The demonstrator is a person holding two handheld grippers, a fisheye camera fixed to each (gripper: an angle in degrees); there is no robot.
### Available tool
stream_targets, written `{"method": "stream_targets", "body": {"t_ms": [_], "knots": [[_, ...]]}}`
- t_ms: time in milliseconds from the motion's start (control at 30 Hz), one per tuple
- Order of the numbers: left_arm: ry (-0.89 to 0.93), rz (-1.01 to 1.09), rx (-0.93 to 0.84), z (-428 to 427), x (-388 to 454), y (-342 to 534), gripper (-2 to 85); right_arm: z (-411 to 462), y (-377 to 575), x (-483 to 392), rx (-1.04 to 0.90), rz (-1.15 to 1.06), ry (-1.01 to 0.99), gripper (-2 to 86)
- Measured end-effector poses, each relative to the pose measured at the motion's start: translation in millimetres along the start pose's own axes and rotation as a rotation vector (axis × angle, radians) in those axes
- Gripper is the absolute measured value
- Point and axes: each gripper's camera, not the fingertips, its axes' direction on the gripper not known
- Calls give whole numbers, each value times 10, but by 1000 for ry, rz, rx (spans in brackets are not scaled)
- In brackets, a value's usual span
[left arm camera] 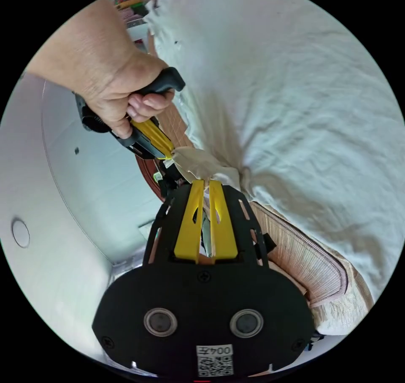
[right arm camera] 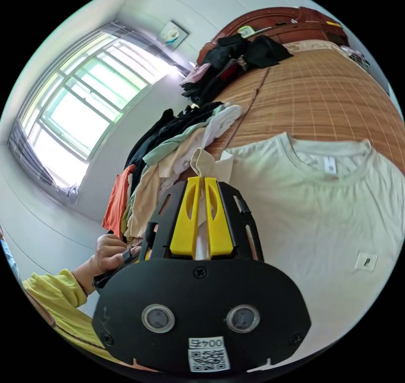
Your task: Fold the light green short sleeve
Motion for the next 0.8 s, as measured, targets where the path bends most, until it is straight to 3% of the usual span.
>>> {"method": "stream_targets", "body": {"t_ms": [233,367,467,600,667,800], "knots": [[182,18,-52,-52,-94,-175,59,87,580,663,-41,198,66,66],[414,-235,-22,-90,-334,95,69,15,765,747,-5,225,91,76],[580,-571,-33,113,-428,567,66,36,807,497,-15,107,116,76],[740,-1051,-72,658,-217,1294,46,467,832,-197,-166,-231,145,83],[756,-1136,-76,835,-109,1435,34,730,886,-463,-241,-364,206,97],[718,-1115,-77,1047,12,1474,18,1111,1014,-805,-296,-555,326,113]]}}
